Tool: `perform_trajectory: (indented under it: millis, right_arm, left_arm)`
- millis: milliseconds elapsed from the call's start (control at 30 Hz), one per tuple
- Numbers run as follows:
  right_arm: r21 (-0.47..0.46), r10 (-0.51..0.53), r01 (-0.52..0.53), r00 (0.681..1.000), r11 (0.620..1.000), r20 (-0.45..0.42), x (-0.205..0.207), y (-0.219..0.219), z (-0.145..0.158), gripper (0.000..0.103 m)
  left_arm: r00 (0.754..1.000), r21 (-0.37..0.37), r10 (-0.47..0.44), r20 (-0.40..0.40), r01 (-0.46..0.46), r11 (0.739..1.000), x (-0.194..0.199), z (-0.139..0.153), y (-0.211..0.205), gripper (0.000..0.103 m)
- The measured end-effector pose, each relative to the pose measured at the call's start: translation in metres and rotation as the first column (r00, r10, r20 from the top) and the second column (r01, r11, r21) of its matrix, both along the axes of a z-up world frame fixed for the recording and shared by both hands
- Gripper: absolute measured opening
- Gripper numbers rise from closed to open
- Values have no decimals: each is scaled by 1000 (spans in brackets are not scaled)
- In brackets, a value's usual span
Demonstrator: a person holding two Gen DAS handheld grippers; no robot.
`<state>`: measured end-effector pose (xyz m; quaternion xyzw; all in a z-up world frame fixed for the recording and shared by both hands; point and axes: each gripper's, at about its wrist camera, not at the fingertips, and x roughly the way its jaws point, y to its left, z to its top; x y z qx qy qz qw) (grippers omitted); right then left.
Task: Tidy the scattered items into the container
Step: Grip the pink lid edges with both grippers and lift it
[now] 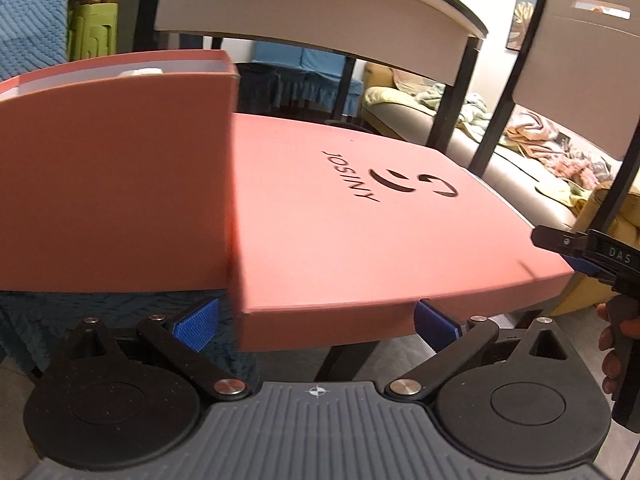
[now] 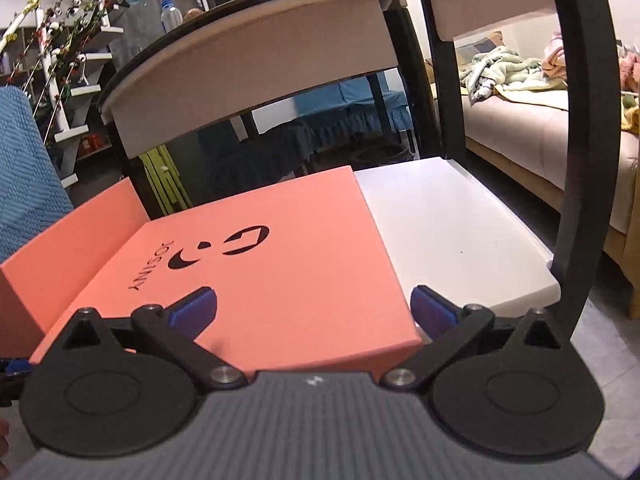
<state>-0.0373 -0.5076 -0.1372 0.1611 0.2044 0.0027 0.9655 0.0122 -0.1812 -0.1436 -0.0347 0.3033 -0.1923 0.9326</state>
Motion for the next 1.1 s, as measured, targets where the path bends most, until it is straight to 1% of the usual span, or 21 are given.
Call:
perform_trajectory:
  millis: [133,200,367,467,600,667,733,800,900,967,1033,1100]
  right_arm:
    - [26,6,-6,1000,1000,-1,-3,-4,2,103]
    - [31,8,-8,1000,1000,-2,-7,-5,2,103]
    - [16,21,-20,1000,1000,-11,-20,-3,4,103]
    - [9,21,-21,1000,1000,-8,-31,0,6,103]
    - [37,28,-28,1000,999,4,-45,-4,10,103]
    - [55,34,-34,999,998,-6,-48,-7,8,103]
    - [75,34,-33,999,997,-6,-50,-9,4,103]
    - [59,40,-39,999,997,-12,-48,-9,2,103]
    - [25,58,-58,998,998,-12,-45,-8,1,103]
    - [25,50,-49,999,998,-19,-42,-10,-1,103]
    - [53,26,-24,999,998,-33,-39,-15,-5,103]
    - [111,11,-4,998,994,-58,-35,-23,-11,103]
  left_arm:
    - [1000,38,11,13,-11,999,-2,-1,-9,103]
    - [1000,40,6,15,-6,999,-5,0,-9,103]
    - [1000,34,3,5,-3,999,-16,2,-5,103]
    - [1000,16,-5,-8,5,1000,-25,4,-1,103]
    - [1000,-6,-15,-24,15,1000,-33,6,4,103]
    - [999,-17,-19,-36,18,1000,-32,5,6,103]
    - [999,-40,-25,-41,24,999,-29,5,10,103]
    - [999,-60,-26,-42,24,998,-25,6,16,103]
    - [999,-96,26,-34,-29,995,-23,7,30,103]
    - [999,-142,28,-43,-34,989,-18,8,41,103]
    - [998,-174,28,-61,-38,984,-11,6,48,103]
    - [996,-206,24,-87,-41,978,-3,2,54,103]
